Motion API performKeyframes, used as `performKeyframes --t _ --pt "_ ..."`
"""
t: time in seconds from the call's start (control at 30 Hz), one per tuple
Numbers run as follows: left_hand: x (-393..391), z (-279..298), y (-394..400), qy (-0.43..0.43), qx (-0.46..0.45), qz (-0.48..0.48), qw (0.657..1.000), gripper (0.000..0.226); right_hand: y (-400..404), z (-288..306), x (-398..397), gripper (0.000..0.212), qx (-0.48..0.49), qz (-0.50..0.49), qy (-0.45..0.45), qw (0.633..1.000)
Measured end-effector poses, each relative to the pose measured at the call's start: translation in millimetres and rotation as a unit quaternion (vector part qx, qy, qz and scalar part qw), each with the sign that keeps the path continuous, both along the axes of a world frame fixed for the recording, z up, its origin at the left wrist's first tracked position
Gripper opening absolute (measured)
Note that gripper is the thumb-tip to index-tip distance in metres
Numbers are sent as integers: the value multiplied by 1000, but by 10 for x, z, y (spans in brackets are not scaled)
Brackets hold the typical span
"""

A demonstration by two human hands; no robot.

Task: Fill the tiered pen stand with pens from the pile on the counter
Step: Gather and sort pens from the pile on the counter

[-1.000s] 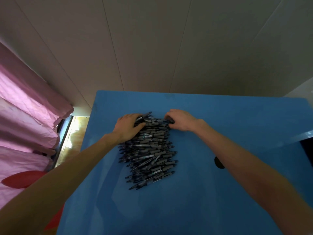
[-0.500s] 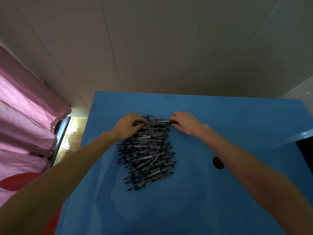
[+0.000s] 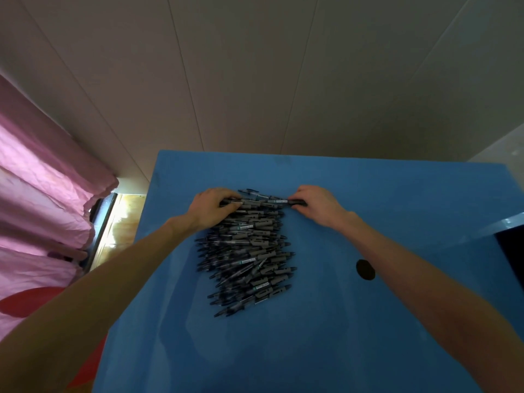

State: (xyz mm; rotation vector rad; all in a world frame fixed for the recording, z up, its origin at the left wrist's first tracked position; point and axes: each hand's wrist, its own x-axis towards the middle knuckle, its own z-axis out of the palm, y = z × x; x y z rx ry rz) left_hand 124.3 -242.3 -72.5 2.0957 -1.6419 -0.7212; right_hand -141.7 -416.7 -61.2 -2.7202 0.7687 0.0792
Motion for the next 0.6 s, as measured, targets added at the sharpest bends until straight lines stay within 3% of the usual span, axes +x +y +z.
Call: performKeyframes --t 0.17,0.3,0.47,0.6 --pt "18 -53 12 32 -6 26 999 27 -37 -36 -218 19 64 -80 -55 993" --pt "-23 -35 1 63 11 66 996 44 -25 -38 -438 18 113 -150 -102 977" --pt "-9 -38 40 102 23 73 992 43 67 56 -609 21 171 -245 -203 933" --pt "-11 -32 41 79 13 57 995 41 211 208 -495 23 211 -271 -283 895"
